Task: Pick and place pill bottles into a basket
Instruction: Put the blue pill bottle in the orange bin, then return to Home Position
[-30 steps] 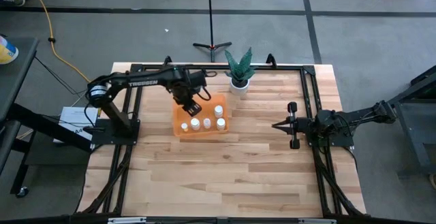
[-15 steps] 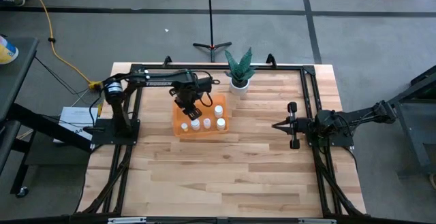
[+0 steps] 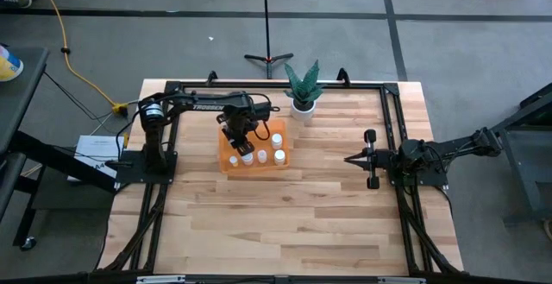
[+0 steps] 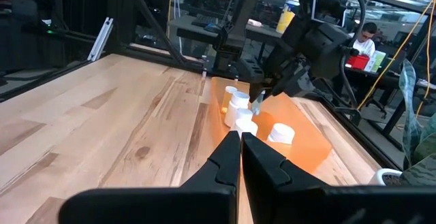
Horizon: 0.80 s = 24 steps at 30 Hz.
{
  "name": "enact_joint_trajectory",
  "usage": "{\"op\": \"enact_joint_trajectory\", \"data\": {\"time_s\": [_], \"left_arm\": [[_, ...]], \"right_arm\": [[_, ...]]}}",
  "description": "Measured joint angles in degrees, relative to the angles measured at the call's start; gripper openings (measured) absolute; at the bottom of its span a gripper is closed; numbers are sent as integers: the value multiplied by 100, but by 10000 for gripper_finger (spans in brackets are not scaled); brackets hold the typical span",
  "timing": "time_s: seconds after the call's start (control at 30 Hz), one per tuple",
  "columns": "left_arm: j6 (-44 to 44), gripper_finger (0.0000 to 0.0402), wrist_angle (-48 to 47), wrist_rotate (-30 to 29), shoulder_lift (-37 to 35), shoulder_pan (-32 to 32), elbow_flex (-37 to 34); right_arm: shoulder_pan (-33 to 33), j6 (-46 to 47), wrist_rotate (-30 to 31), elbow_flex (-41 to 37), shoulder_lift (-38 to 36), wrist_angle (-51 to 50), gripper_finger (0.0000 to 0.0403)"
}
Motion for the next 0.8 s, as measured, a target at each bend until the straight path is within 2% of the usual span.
{"op": "enact_joint_trajectory", "data": {"time_s": [0.17,0.37,0.5,0.63,0.73,0.8], "left_arm": [[4,172,-21,0,0,0,0],[33,223,-28,-37,0,0,2],[329,248,-803,75,1,0,364],[-81,249,-1979,-361,-46,-4,1148],[-168,236,-1742,-593,-404,-2,1574],[-144,225,-1105,-925,-744,-151,1701]], "right_arm": [[0,0,0,0,0,0,7],[0,0,0,-2,-2,0,7],[1,0,0,-1,0,0,7],[0,0,0,-1,-1,0,7],[1,4,0,0,0,-2,7],[1,7,-2,0,-1,-22,7]]}}
